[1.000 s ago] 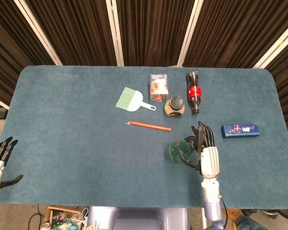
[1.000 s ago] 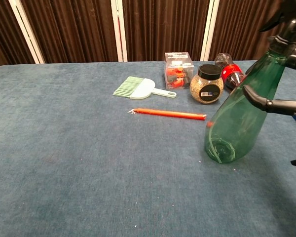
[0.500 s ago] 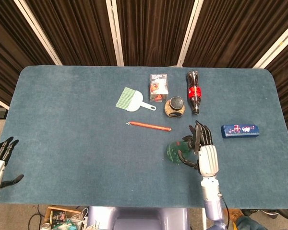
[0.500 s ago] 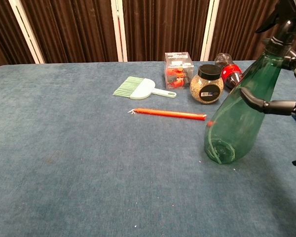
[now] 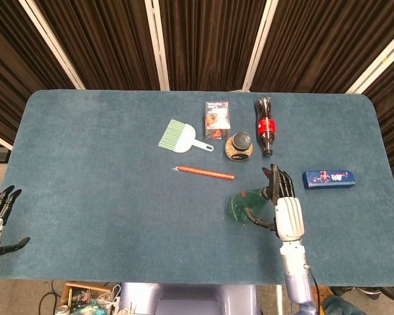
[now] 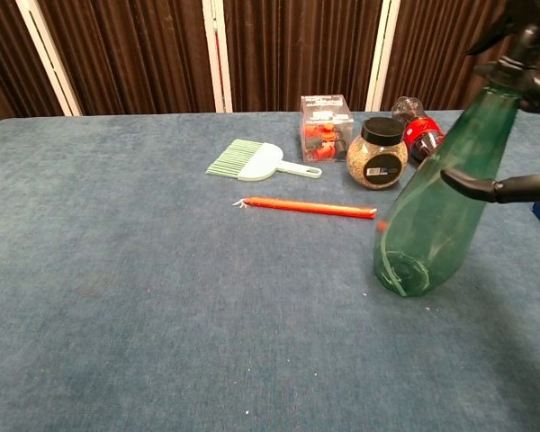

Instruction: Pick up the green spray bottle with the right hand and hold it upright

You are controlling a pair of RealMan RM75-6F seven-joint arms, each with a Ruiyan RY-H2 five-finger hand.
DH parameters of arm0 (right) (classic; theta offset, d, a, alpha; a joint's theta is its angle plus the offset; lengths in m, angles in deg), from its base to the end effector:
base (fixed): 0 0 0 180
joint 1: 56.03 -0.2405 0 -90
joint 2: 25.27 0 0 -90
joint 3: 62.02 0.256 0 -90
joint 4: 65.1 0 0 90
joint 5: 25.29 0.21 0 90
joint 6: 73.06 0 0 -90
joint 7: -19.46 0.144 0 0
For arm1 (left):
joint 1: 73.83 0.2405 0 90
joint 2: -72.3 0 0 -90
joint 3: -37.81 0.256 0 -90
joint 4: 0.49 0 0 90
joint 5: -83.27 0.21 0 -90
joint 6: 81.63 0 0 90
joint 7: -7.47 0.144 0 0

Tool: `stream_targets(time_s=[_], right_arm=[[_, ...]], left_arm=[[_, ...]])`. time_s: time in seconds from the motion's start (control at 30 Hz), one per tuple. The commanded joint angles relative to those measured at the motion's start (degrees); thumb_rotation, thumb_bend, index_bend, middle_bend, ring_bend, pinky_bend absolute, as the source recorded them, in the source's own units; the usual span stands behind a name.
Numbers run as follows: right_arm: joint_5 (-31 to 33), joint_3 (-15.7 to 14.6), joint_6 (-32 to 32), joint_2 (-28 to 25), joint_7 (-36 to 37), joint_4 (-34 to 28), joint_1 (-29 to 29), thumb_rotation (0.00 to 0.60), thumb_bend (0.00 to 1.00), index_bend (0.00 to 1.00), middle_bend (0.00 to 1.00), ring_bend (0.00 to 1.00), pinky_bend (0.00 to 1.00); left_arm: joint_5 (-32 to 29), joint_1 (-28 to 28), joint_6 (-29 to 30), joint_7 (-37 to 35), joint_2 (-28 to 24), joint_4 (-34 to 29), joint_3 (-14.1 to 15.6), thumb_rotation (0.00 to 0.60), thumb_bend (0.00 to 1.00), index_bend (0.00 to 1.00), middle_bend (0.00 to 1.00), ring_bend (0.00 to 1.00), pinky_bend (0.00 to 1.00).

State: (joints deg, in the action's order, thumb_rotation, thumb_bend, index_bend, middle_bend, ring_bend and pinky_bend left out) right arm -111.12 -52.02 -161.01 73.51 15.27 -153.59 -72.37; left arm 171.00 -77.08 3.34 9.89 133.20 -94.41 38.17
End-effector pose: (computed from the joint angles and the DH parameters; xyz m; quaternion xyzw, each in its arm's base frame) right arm -0.1805 -0.2391 0.0145 0.4950 -0.4377 0.5946 0.4581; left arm -0.3154 0.1601 0.1652 -0.6215 -0.3844 -0.3476 0.5875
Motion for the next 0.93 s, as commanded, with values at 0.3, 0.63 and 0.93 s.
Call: stream_targets(time_s=[0.3, 0.63, 0.93], right_arm=[[-1.47, -1.21, -2.24, -3.94, -3.75, -5.89, 2.22, 0.6, 0.25, 0.0, 0.0, 0.0, 0.0], [-1.77, -3.31, -2.65, -10.6, -9.82, -9.04, 4.79, 0.6, 0.25, 0.0, 0.0, 0.0, 0.0], [3.43, -8.21, -4.34, -22.55, -15.95, -7.8, 12.15, 0.6, 0.25, 0.0, 0.0, 0.0, 0.0]], left_arm=[[0.98, 0.63, 1.26, -0.44, -0.22, -0.12, 0.31, 0.6, 0.05, 0.05, 0.01, 0.07, 0.12], [1.84, 1.15, 2.3, -0.32, -0.37, -0.42, 0.56, 0.6, 0.06, 0.05, 0.01, 0.07, 0.12], [4.0, 2.67, 6.13, -0.85, -0.28, 0.53, 0.74, 0.6, 0.06, 0.05, 0.01, 0.07, 0.12]])
